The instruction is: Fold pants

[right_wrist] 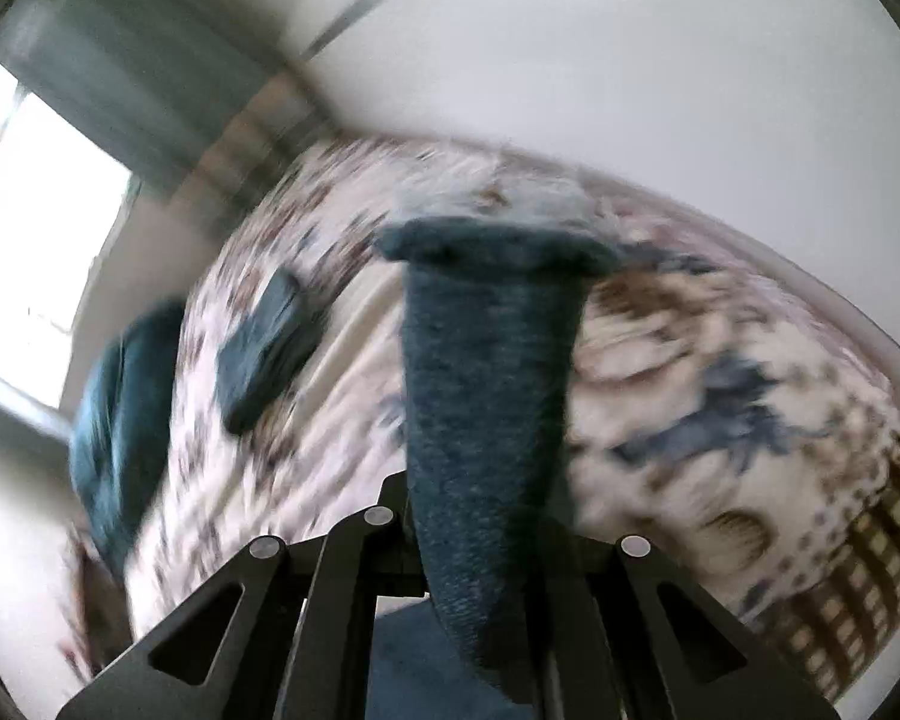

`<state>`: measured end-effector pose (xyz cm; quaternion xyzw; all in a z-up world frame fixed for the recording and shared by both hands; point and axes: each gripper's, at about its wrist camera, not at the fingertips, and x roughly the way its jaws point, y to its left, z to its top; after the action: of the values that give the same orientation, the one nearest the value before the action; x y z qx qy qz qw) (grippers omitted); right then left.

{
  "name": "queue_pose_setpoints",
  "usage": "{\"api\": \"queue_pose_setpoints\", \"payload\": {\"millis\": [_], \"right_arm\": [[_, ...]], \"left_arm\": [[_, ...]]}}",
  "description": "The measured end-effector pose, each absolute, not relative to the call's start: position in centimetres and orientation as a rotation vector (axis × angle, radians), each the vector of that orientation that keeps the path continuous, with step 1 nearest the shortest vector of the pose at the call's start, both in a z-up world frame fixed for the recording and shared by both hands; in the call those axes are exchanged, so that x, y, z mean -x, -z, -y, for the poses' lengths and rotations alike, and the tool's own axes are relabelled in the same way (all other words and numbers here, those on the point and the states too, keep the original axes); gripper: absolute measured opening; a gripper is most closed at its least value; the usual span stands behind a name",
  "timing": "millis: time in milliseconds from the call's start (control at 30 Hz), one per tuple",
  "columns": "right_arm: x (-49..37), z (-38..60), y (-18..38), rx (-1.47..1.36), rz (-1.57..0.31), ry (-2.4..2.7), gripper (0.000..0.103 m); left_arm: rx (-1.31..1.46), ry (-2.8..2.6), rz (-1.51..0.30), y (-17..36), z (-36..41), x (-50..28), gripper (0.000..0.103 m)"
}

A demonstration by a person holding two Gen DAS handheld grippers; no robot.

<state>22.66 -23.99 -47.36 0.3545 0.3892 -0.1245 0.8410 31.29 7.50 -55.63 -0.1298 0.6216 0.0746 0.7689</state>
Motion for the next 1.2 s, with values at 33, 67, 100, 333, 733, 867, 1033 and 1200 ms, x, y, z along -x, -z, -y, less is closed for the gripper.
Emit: {"api": "queue_pose_setpoints", "payload": {"millis": [33, 67, 100, 333, 733, 867, 1033, 1200], "right_arm": [[-23.2, 21.3, 47.0, -0.701, -0.842, 0.244, 0.009], [-24.3, 18.0, 47.0, -0.656, -0.868, 0.218, 0.009], [-25.3, 14.7, 47.3, -0.621, -0.897, 0.190, 0.009], [-27.4, -6.2, 53.4, -0.333, -1.096, 0.014, 0.009], [-26.1, -18.6, 63.3, 0.091, -1.298, -0.055, 0.017], [-27.1, -18.2, 61.2, -0.077, -1.384, -0.246, 0.074], [-26.6, -14.3, 57.8, -0.388, -1.406, -0.309, 0.075], [-24.5, -3.9, 56.4, -0.548, -1.385, 0.039, 0.075]], "left_arm": [[0.276, -0.171, -1.334, 55.7, -8.2, -31.6, 0.101], [0.273, -0.188, -1.318, 55.1, -9.6, -31.2, 0.101], [0.263, -0.204, -1.306, 55.2, -10.4, -31.5, 0.101], [0.326, -0.259, -1.255, 53.7, -18.1, -29.6, 0.101], [0.403, -0.393, -1.278, 55.4, -26.7, -25.9, 0.101], [0.423, -0.396, -1.285, 55.7, -27.3, -25.6, 0.101], [0.531, -0.295, -1.280, 54.4, -26.1, -26.1, 0.101], [0.592, 0.000, -1.420, 56.4, -17.5, -28.6, 0.101]]}}
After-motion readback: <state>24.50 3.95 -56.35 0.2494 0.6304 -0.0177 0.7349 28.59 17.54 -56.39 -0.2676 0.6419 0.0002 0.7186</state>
